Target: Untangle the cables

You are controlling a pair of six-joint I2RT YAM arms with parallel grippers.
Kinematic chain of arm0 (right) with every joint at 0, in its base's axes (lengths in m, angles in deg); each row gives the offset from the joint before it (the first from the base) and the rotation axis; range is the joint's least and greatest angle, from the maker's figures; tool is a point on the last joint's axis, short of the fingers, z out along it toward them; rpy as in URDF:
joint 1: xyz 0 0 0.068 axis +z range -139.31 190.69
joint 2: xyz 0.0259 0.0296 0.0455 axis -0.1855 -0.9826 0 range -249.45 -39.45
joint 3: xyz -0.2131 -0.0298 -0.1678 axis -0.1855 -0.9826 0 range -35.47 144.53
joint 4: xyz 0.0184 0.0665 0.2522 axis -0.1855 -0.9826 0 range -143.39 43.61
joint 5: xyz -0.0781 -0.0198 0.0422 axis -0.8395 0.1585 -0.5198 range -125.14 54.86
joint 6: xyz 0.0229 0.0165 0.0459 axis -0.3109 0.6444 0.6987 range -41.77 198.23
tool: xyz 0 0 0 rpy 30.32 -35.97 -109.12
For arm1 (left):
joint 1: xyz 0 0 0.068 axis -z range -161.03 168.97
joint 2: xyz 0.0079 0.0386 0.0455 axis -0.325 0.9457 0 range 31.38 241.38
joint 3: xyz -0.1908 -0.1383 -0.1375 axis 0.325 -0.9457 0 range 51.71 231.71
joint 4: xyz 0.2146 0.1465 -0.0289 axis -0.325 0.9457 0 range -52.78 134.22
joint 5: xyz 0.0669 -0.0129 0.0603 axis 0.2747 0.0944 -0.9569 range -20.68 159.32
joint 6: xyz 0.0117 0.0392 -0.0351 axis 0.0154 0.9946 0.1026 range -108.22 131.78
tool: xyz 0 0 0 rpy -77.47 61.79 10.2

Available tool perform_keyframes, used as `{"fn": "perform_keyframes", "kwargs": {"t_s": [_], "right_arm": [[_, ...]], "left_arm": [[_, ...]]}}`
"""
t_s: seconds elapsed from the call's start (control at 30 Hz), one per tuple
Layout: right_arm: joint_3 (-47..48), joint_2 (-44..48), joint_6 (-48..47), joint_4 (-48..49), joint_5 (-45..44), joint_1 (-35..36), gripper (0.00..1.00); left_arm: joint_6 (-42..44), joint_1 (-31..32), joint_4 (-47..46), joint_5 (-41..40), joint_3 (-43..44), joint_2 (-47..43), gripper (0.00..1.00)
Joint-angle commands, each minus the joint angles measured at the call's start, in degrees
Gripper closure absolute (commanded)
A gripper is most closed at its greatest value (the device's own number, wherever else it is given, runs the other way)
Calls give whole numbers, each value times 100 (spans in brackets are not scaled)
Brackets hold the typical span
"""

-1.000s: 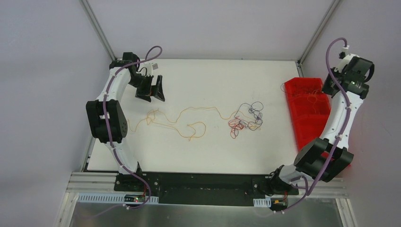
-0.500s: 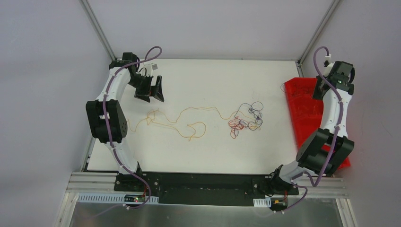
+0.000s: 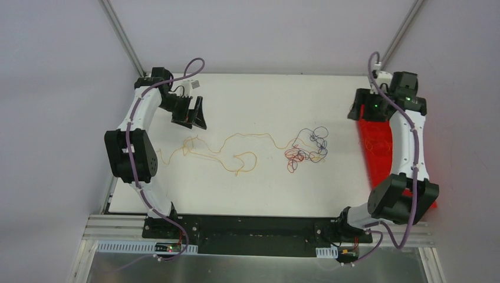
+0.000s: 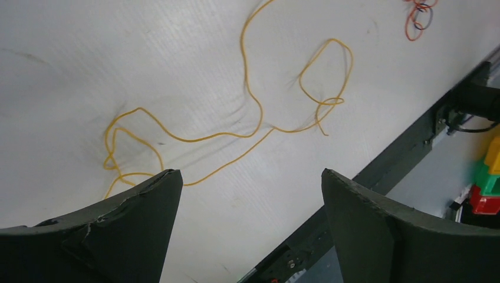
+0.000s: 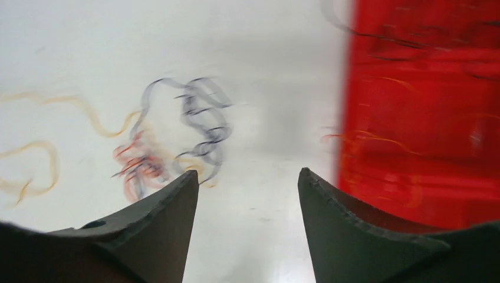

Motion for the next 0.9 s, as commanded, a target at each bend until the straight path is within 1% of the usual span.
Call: {"fn": "perform_keyframes", "kwargs": {"t_s": [0.0, 0.07, 0.13, 0.2, 0.23, 0.3, 0.37, 0.53, 0.7, 0.87], "right_arm": [[-255, 388, 247, -785, 1020, 1168, 35], [-563, 443, 358, -635, 379, 1330, 39], [-668, 485, 280, -574, -415, 1234, 43], [-623, 497, 348, -568, -882, 904, 49], [-613, 520, 468, -569, -1053, 634, 51], [-746, 614, 586, -525, -1389, 311, 52], [-1049, 785, 704, -251, -1771, 36, 54], [-1798, 1079, 792, 327, -2204, -317, 54], [-2364, 1054, 464, 1063, -2232, -779, 55], [-2985, 1108, 24, 2078, -2305, -900, 56]], "left_arm": [[310, 198, 179, 1096, -193, -437, 11], [346, 230, 178, 1084, -316, -498, 14], [392, 405, 154, 1080, -488, -599, 16], [358, 430, 46, 1097, -658, -713, 16], [321, 444, 8, 1108, -720, -747, 16], [253, 446, -46, 1108, -772, -776, 16], [241, 442, -57, 1140, -759, -779, 16], [237, 440, -57, 1133, -563, -664, 16], [244, 442, -30, 1112, -324, -545, 15], [279, 446, 26, 1092, -204, -457, 15]]}}
